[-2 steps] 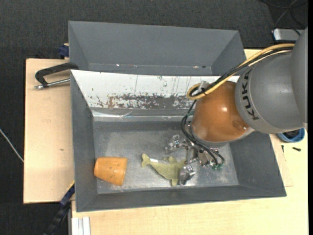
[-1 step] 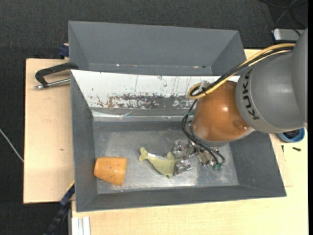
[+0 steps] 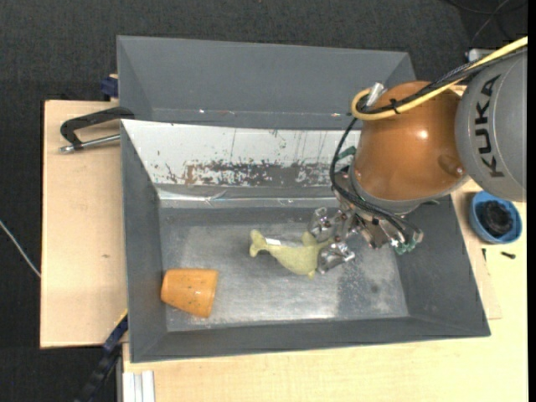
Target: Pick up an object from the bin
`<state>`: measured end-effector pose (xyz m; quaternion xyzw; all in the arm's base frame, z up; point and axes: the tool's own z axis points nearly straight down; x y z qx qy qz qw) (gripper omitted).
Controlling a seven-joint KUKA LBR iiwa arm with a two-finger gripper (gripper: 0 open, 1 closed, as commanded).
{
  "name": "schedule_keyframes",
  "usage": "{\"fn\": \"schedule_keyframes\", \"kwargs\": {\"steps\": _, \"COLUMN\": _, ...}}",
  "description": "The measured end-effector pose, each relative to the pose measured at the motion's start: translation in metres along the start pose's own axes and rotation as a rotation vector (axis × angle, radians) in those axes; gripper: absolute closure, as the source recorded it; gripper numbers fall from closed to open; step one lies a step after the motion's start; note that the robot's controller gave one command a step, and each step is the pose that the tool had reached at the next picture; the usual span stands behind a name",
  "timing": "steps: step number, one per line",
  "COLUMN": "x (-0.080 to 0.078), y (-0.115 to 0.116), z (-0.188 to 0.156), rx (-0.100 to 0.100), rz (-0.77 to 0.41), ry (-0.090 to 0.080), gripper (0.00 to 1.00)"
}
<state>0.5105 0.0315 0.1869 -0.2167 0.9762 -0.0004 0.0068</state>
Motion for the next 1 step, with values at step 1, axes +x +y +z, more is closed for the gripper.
{"fn": "schedule_keyframes", "kwargs": {"steps": 1, "x": -0.0312, "y": 0.0025, "z": -0.0429, "rx": -0.003, "rz": -0.579, "ry": 0.003, "gripper": 1.0}}
